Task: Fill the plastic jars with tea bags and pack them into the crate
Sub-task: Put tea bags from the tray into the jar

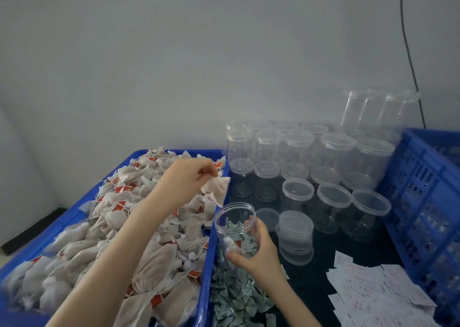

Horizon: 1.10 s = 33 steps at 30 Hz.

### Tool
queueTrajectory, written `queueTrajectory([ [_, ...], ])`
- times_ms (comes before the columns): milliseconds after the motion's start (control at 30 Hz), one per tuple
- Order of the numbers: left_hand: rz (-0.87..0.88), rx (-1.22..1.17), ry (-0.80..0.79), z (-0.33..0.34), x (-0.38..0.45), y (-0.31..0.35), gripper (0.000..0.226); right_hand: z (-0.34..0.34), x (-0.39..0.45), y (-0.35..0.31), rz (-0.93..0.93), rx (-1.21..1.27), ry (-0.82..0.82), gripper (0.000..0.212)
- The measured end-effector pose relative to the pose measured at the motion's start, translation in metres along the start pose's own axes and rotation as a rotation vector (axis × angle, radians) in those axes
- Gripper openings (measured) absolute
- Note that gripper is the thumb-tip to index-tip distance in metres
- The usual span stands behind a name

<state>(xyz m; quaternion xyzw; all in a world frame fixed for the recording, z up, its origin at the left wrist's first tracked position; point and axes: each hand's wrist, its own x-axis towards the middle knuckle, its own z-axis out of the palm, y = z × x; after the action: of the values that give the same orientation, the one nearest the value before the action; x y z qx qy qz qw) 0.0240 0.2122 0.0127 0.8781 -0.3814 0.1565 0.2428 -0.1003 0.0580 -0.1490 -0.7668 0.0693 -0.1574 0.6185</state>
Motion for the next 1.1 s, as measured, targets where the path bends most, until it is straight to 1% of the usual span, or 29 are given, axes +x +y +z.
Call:
queueTrajectory([
  [67, 0.075, -0.066, -0.105, 0.002, -0.001, 0.015, 0.018, 0.001, 0.000, -0.002, -0.006, 0.004, 0.002, 0.082],
  [133, 0.137, -0.134, -0.250, 0.011, -0.004, 0.026, 0.019, 0.002, 0.001, -0.004, -0.012, 0.009, 0.005, 0.082],
  [200, 0.154, -0.178, -0.345, 0.019, -0.005, 0.028, 0.013, 0.002, 0.001, -0.005, -0.007, 0.021, 0.018, 0.085],
  [267, 0.118, -0.181, -0.326, 0.023, -0.004, 0.020, 0.011, 0.000, 0.000, -0.004, -0.009, 0.030, 0.027, 0.090],
  [333, 0.025, -0.162, -0.253, 0.027, -0.001, 0.003, 0.010, -0.002, -0.002, -0.002, -0.004, 0.020, 0.028, 0.096],
  [367, -0.041, -0.112, -0.235, 0.031, 0.001, -0.007, 0.009, -0.003, -0.002, 0.000, -0.001, 0.020, 0.030, 0.099],
  [400, -0.113, -0.016, -0.250, 0.037, 0.002, -0.019, 0.009, -0.004, -0.003, 0.001, 0.002, 0.023, 0.032, 0.100],
  [433, -0.182, 0.119, -0.305, 0.044, 0.001, -0.029, 0.013, -0.006, -0.003, 0.001, 0.004, 0.027, 0.036, 0.101],
  [467, -0.237, 0.254, -0.403, 0.055, -0.003, -0.041, 0.018, -0.007, -0.003, 0.001, 0.004, 0.028, 0.041, 0.100],
  [500, -0.281, 0.346, -0.537, 0.067, -0.010, -0.049, 0.024, -0.008, -0.003, 0.001, 0.001, 0.028, 0.044, 0.100],
  [567, -0.386, 0.371, -0.823, 0.091, -0.028, -0.059, 0.032, -0.009, -0.002, 0.000, -0.008, 0.025, 0.042, 0.098],
  [600, -0.436, 0.360, -0.922, 0.101, -0.035, -0.061, 0.032, -0.009, -0.002, 0.000, -0.013, 0.020, 0.043, 0.097],
  [633, -0.454, 0.361, -0.962, 0.108, -0.039, -0.062, 0.030, -0.009, -0.002, 0.000, -0.017, 0.015, 0.044, 0.095],
  [700, -0.446, 0.362, -0.917, 0.113, -0.039, -0.064, 0.026, -0.010, -0.002, -0.001, -0.018, 0.015, 0.048, 0.095],
  [833, -0.348, 0.354, -0.840, 0.112, -0.034, -0.069, 0.023, -0.010, -0.002, 0.000, -0.014, 0.016, 0.044, 0.096],
  [900, -0.344, 0.289, -0.752, 0.109, -0.032, -0.072, 0.012, -0.011, -0.002, 0.000, -0.009, 0.014, 0.043, 0.094],
  [933, -0.335, 0.255, -0.676, 0.104, -0.030, -0.073, 0.008, -0.011, -0.002, 0.000, -0.004, 0.012, 0.043, 0.094],
  [1000, -0.319, 0.215, -0.485, 0.092, -0.025, -0.071, 0.017, -0.010, -0.001, 0.001, 0.006, 0.006, 0.045, 0.097],
  [1100, -0.286, 0.122, -0.193, 0.071, -0.017, -0.059, 0.009, -0.009, -0.001, 0.001, 0.016, 0.001, 0.040, 0.099],
])
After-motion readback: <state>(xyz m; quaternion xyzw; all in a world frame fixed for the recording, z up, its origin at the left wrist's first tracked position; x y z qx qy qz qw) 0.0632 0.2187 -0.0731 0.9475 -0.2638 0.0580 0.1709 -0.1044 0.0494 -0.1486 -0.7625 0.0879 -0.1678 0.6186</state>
